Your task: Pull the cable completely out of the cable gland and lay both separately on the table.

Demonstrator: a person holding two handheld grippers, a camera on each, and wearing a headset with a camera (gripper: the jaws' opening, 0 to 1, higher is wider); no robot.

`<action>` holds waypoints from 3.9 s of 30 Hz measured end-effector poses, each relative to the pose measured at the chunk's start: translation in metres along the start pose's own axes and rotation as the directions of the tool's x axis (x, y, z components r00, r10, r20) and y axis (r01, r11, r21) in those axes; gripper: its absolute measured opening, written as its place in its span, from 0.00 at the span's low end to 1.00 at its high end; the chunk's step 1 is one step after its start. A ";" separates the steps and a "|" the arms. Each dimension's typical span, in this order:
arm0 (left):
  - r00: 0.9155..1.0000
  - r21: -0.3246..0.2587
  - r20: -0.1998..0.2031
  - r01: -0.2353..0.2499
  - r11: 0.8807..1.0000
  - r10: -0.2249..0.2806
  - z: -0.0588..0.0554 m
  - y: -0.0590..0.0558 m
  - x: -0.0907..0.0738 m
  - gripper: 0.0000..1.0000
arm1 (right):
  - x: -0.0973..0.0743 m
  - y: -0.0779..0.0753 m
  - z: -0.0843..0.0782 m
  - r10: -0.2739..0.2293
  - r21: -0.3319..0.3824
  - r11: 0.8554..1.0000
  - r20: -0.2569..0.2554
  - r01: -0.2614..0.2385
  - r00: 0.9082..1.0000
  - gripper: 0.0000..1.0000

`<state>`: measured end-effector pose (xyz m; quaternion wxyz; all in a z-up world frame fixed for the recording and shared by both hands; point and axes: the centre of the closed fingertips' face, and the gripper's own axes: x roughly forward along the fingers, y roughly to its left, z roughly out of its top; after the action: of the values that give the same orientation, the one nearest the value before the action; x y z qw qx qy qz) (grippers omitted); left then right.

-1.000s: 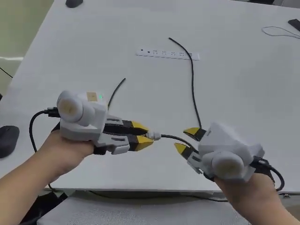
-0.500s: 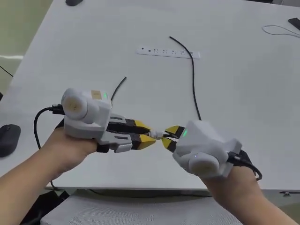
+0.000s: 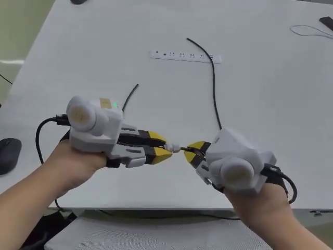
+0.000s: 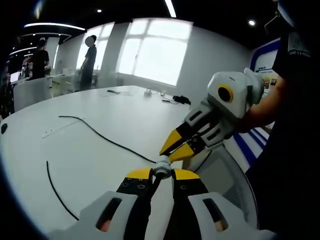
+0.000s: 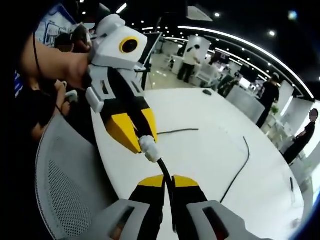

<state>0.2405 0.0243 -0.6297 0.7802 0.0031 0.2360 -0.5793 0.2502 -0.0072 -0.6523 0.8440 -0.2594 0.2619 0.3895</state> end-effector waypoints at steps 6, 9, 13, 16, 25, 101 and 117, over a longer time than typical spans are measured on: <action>1.000 -0.005 0.001 0.001 1.000 -0.001 0.001 0.001 0.001 0.15 | -0.002 -0.007 -0.012 -0.015 0.050 0.999 -0.009 0.015 1.000 0.00; 1.000 -0.007 0.003 0.003 1.000 -0.003 0.002 0.001 0.001 0.15 | -0.002 -0.011 -0.017 -0.019 0.078 0.997 -0.018 0.020 1.000 0.00; 1.000 -0.004 -0.002 0.006 1.000 -0.006 0.001 0.000 0.002 0.15 | -0.002 -0.016 -0.023 -0.025 0.113 0.993 -0.028 0.028 0.999 0.00; 1.000 -0.002 -0.003 0.006 1.000 -0.006 0.002 0.001 0.002 0.15 | -0.002 -0.020 -0.028 -0.033 0.131 0.991 -0.037 0.038 0.999 0.00; 1.000 -0.005 -0.005 0.020 1.000 -0.020 -0.001 -0.004 0.000 0.15 | 0.000 -0.029 -0.060 -0.070 0.211 0.973 -0.103 0.091 0.992 0.00; 0.998 0.021 -0.034 0.053 0.998 -0.052 -0.015 0.016 -0.014 0.15 | 0.028 0.011 -0.007 0.004 0.072 0.997 -0.103 0.004 0.995 0.00; 0.999 0.005 -0.023 0.047 0.999 -0.047 -0.016 0.015 -0.019 0.15 | 0.031 -0.008 -0.044 -0.041 0.236 0.969 -0.151 0.076 0.988 0.00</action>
<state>0.2446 0.0505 -0.6411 0.7635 0.0063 0.2436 -0.5980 0.2631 -0.0233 -0.7022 0.8591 -0.1904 0.3603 0.3097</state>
